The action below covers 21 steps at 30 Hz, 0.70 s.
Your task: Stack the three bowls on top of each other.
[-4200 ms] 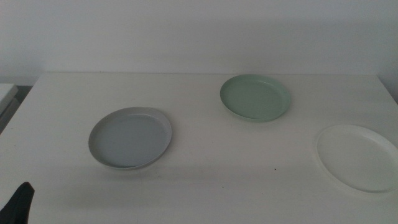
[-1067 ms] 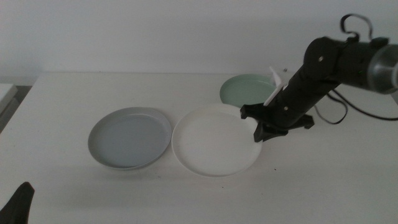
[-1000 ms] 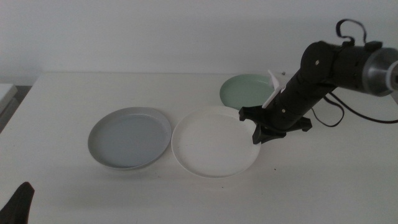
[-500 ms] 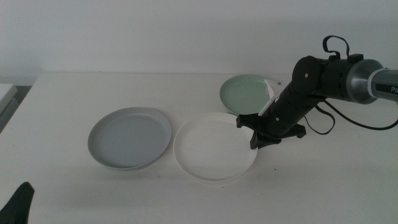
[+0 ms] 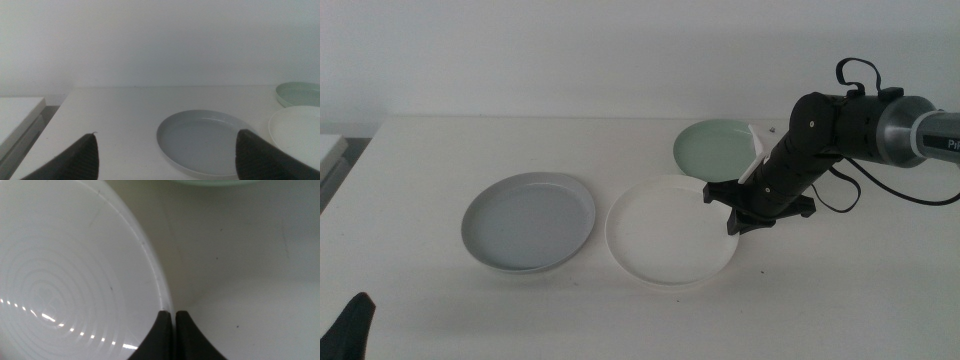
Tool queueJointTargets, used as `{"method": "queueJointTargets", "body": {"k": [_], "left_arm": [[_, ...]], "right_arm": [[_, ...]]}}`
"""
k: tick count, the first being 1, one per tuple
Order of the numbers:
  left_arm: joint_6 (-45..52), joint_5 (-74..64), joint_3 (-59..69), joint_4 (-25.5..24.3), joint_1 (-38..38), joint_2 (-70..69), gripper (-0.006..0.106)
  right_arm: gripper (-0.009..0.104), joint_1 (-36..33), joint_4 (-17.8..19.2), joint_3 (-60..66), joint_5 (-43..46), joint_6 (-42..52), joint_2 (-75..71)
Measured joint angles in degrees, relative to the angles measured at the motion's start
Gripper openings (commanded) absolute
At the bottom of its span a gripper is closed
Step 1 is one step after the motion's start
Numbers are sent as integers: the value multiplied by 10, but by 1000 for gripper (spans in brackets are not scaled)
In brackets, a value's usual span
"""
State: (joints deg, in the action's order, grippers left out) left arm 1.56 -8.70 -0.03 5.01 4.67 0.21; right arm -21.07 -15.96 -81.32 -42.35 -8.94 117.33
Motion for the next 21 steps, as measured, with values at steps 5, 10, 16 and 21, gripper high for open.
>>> {"method": "queueJointTargets", "body": {"k": [5,10,16,21], "left_arm": [[0,0,0,0,0,0,94],[0,0,0,0,0,0,94],[0,0,0,0,0,0,94],[0,0,0,0,0,0,94]], "right_arm": [[10,0,4,0,0,-2,0],[45,0,4,0,0,-2,0],[71,1,14,-35,-35,10,-18],[71,42,50,-168,-116,10,-29]]}}
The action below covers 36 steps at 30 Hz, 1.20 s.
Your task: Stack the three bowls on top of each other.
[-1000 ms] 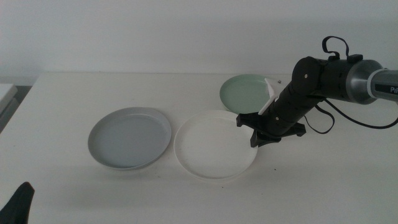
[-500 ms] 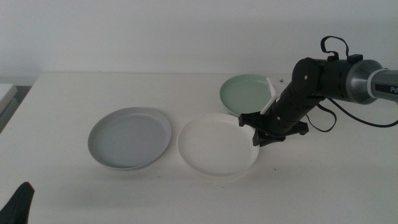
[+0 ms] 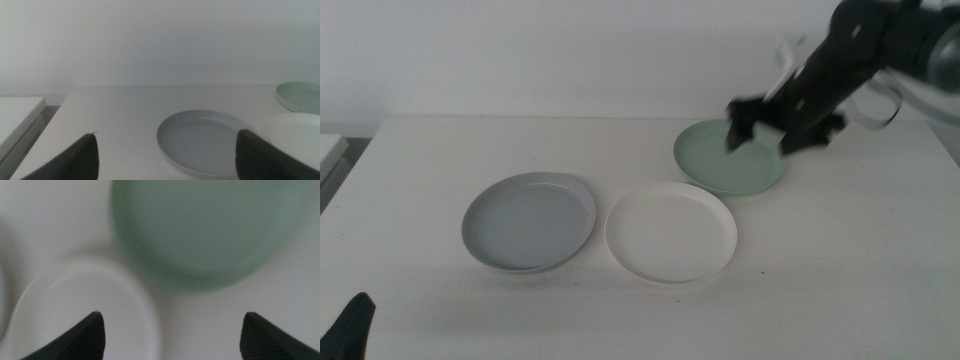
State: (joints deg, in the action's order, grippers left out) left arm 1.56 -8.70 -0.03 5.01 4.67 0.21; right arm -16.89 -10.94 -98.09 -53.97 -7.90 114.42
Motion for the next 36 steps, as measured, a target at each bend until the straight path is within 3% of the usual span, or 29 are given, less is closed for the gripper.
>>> {"method": "queueJointTargets", "body": {"k": [6,14,23,27,33,36], "left_arm": [[0,0,0,0,0,0,94],[0,0,0,0,0,0,94],[0,0,0,0,0,0,94],[0,0,0,0,0,0,94],[0,0,0,0,0,0,94],[0,0,0,0,0,0,94]], "right_arm": [[71,52,80,-166,-73,-4,76],[63,68,93,-299,-88,-4,218],[47,68,91,-318,-68,-6,291],[34,68,91,-318,-59,-6,302],[-3,68,91,-318,-40,-6,306],[-3,68,84,-325,-32,-11,306]]}}
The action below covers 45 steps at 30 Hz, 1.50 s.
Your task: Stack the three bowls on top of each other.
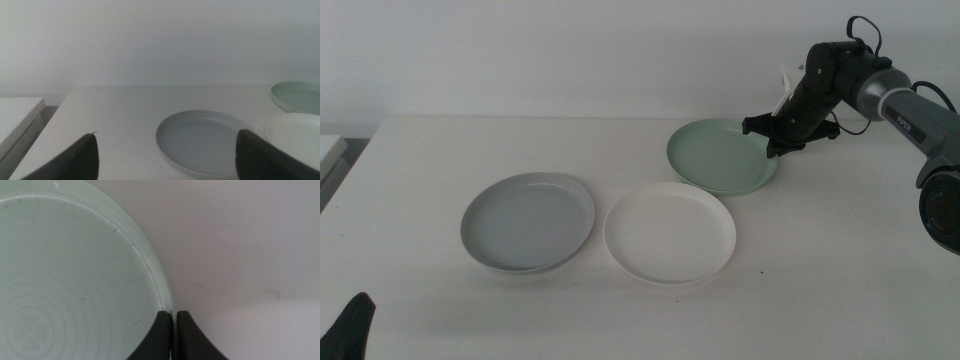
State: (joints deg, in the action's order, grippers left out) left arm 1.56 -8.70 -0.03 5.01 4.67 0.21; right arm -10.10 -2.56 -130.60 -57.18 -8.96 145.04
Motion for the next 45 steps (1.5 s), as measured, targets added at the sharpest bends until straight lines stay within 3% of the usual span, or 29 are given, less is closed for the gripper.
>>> {"method": "queueJointTargets", "body": {"k": [6,14,17,23,27,45], "left_arm": [[0,0,0,0,0,0,94],[0,0,0,0,0,0,94],[0,0,0,0,0,0,94],[0,0,0,0,0,0,94],[0,0,0,0,0,0,94],[0,0,0,0,0,0,94]], "right_arm": [[-3,3,-13,-4,-11,6,-38],[-2,-22,-59,45,-17,43,-213],[-2,-58,-67,163,27,49,-289],[-3,-134,-76,491,217,37,-426],[-3,-146,-83,600,308,13,-453],[-1,-146,-101,627,354,0,-365]]}}
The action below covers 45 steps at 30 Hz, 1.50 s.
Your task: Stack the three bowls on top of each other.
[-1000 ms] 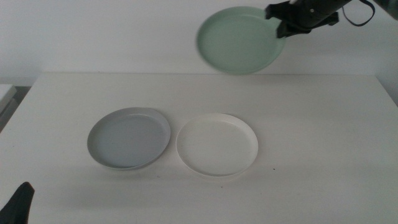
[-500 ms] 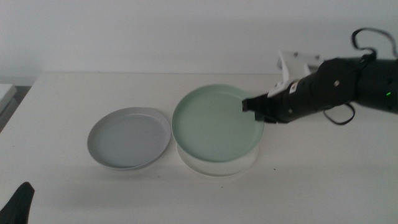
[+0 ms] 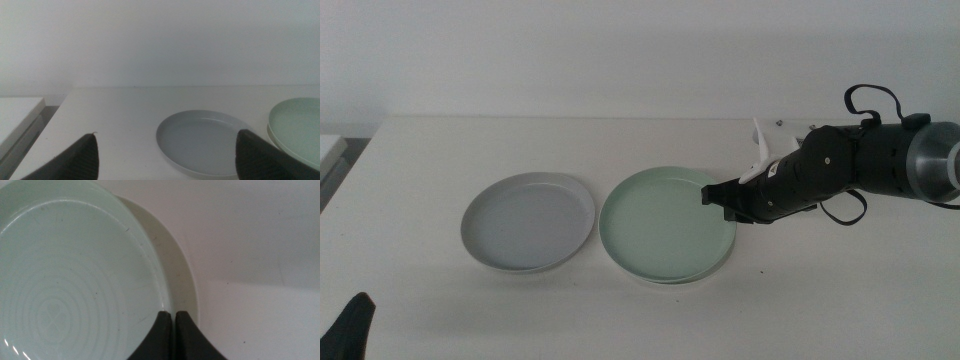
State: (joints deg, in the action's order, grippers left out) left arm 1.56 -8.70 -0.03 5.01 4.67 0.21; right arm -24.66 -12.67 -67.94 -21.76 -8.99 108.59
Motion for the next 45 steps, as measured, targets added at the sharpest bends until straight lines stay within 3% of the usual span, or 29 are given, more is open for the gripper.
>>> {"method": "queueJointTargets", "body": {"k": [4,12,15,19,23,26,32,34,45], "left_arm": [[0,0,0,0,0,0,94],[0,0,0,0,0,0,94],[0,0,0,0,0,0,94],[0,0,0,0,0,0,94],[0,0,0,0,0,0,94],[0,0,0,0,0,0,94],[0,0,0,0,0,0,94],[0,0,0,0,0,0,94],[0,0,0,0,0,0,94]], "right_arm": [[14,0,0,0,1,-1,0],[70,0,7,-27,-36,1,-9],[81,0,30,-51,-70,10,-43],[82,0,62,-78,-124,59,-140],[82,0,66,-73,-169,108,-282],[81,0,38,-9,-170,153,-403],[78,0,-86,142,-166,286,-593],[76,0,-112,153,-180,311,-623],[76,0,-151,158,-204,324,-635]]}}
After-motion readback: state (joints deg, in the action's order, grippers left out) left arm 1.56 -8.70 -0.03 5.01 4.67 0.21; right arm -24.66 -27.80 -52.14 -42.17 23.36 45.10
